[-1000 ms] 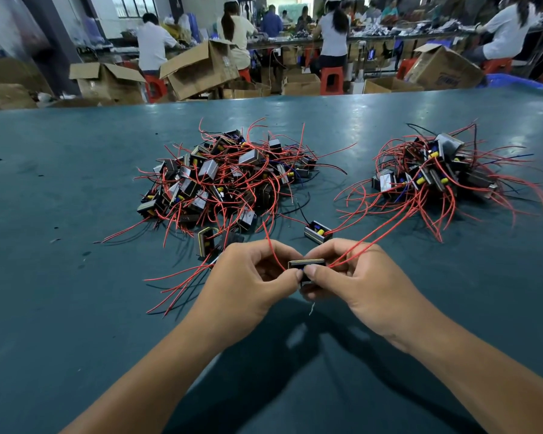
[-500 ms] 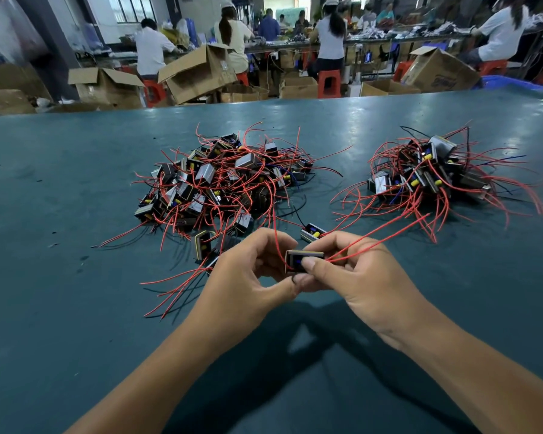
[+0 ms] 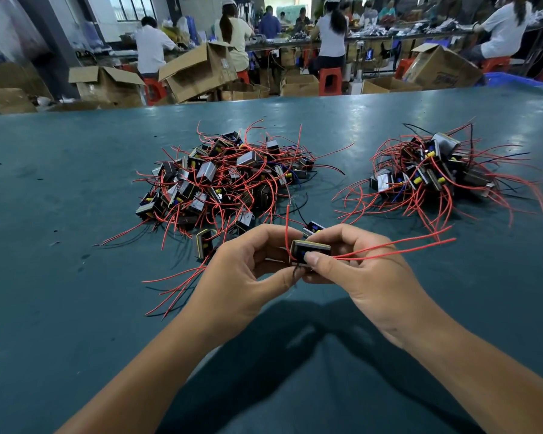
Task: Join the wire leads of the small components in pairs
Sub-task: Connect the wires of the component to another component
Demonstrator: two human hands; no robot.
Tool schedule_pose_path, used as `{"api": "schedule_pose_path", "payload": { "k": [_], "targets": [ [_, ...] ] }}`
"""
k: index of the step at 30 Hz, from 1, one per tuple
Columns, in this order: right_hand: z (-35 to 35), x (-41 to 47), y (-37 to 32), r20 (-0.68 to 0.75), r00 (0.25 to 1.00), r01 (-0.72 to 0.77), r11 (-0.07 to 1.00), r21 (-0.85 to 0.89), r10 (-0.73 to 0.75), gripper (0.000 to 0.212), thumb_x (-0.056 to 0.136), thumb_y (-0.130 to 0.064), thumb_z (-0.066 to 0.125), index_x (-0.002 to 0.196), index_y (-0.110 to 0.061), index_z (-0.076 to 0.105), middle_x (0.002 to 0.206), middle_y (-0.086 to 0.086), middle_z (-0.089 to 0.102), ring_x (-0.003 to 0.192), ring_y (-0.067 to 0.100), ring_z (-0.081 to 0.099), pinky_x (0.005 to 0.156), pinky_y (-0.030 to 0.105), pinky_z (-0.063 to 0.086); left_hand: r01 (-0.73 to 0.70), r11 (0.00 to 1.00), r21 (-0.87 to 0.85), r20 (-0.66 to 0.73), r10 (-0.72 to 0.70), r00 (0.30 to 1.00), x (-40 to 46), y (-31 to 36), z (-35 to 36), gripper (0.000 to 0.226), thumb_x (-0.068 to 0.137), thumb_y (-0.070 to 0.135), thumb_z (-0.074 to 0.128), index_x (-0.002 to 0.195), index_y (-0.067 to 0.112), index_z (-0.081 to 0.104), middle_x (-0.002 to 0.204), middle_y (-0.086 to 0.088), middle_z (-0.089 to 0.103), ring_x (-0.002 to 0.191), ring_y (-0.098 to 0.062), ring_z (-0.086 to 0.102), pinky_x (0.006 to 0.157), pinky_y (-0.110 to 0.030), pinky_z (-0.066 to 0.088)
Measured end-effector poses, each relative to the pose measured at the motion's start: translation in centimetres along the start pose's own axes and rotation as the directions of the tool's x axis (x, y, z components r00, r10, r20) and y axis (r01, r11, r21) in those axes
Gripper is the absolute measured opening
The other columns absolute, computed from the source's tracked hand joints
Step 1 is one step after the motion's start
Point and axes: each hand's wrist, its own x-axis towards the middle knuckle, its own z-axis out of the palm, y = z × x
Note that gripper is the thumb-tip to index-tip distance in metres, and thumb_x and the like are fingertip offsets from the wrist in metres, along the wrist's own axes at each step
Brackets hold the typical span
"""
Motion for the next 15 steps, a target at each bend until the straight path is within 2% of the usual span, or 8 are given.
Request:
{"api": "schedule_pose_path", "payload": {
  "k": [4,8,10,15],
  "targets": [
    [-0.16,0.01,0.12,0.022,1.0,0.012,0.998,-0.058,-0.011,0.013,0.083,0.001,0.072,0.095,-0.001,0.068,0.084,0.015,0.074,0.075,0.026,0.074,0.07,0.03,0.06,-0.025,0.993,0.116,-0.016,0.027,1.0,-0.05,-0.35,-0.13,0.036,0.084,0.003,0.073,0.11,0.027,0.067,0.103,0.003,0.074,0.097,-0.018,0.072,0.088,-0.026,0.055],
    [-0.41,0.11,0.2,0.063,0.998,0.023,0.992,-0.123,-0.015,0.009,0.085,-0.002,0.071,0.094,-0.004,0.067,0.08,0.012,0.075,0.073,0.029,0.075,0.072,0.038,0.062,-0.083,0.96,0.267,-0.011,0.089,0.996,-0.1,-0.36,-0.34,0.036,0.082,0.002,0.072,0.11,0.025,0.069,0.099,0.003,0.074,0.093,-0.02,0.073,0.086,-0.029,0.057],
    [-0.31,0.08,0.32,0.069,0.997,0.044,0.989,-0.141,-0.034,0.008,0.087,-0.003,0.069,0.094,-0.005,0.066,0.078,0.011,0.075,0.071,0.029,0.075,0.072,0.04,0.062,-0.095,0.954,0.284,-0.007,0.102,0.995,-0.11,-0.22,-0.43,0.035,0.082,0.001,0.071,0.11,0.021,0.068,0.097,0.002,0.074,0.091,-0.02,0.073,0.085,-0.029,0.057],
    [0.07,0.12,0.46,0.095,0.995,0.043,0.996,-0.077,-0.035,0.013,0.086,-0.006,0.068,0.096,-0.001,0.063,0.079,0.011,0.075,0.072,0.028,0.074,0.069,0.031,0.061,-0.103,0.957,0.273,-0.01,0.11,0.994,-0.32,0.23,-0.56,0.034,0.079,0.003,0.071,0.107,0.02,0.068,0.096,0.003,0.075,0.09,-0.017,0.074,0.085,-0.028,0.058]
  ]
}}
